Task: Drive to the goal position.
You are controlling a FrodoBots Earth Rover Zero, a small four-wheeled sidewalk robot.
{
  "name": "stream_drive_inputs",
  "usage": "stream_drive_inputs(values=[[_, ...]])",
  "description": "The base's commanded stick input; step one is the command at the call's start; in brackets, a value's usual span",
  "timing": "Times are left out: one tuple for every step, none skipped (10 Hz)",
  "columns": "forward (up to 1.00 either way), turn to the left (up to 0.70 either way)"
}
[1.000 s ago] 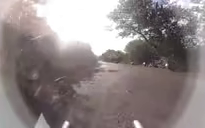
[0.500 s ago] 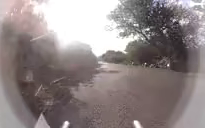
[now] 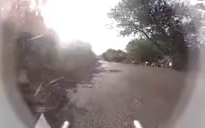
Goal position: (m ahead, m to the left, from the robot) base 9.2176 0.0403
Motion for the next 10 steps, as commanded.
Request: stream_drive_inputs(values=[[0.50,0.00],[0.50,0.00],[0.50,0.00],[0.50,0.00],[0.50,0.00],[0.50,0.00],[0.50,0.00],[0.50,0.00],[0.50,0.00],[0.50,0.00]])
